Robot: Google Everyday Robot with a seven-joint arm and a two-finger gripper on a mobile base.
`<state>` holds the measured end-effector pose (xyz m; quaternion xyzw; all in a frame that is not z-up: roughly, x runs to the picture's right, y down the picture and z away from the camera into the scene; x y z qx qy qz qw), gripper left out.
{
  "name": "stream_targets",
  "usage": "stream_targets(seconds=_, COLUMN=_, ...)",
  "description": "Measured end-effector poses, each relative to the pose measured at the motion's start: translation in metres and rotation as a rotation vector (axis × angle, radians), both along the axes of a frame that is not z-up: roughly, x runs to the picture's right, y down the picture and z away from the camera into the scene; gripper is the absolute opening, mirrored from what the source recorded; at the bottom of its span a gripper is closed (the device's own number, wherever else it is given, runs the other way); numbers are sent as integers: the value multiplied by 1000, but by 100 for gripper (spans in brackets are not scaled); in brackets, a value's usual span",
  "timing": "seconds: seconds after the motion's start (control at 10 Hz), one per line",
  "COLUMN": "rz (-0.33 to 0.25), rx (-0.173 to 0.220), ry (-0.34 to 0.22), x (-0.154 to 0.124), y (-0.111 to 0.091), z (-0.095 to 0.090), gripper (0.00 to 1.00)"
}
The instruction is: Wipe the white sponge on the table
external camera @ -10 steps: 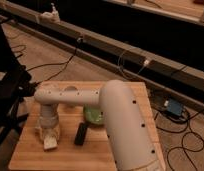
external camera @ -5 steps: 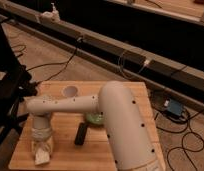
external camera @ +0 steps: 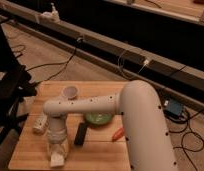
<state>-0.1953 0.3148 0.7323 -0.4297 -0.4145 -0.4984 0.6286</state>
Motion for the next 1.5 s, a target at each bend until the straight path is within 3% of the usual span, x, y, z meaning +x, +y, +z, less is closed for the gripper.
stream_targets(seconds=0.2, rz=3, rx=27, ry=31, x=15, y=-15, z=11, gripper=0)
stream_targets(seconds=0.4, rz=11, rx=73, ry=27, x=15, y=-34, z=28, gripper=0)
stream_targets(seconds=0.7, rz=11, rx=129, ry=-35, x=-11, y=-57, z=48, gripper=0)
stream_targets(seconds=0.9, rz=10, rx=155, ry=-109, x=-42, y=-67, z=56, gripper=0)
stream_targets(seconds=1.2, rz=5, rx=151, ry=-224, x=-92, y=-59, z=56, gripper=0)
stream_targets(seconds=1.5, rz=20, rx=110, ry=-324, x=-138, y=-30, z=32, gripper=0)
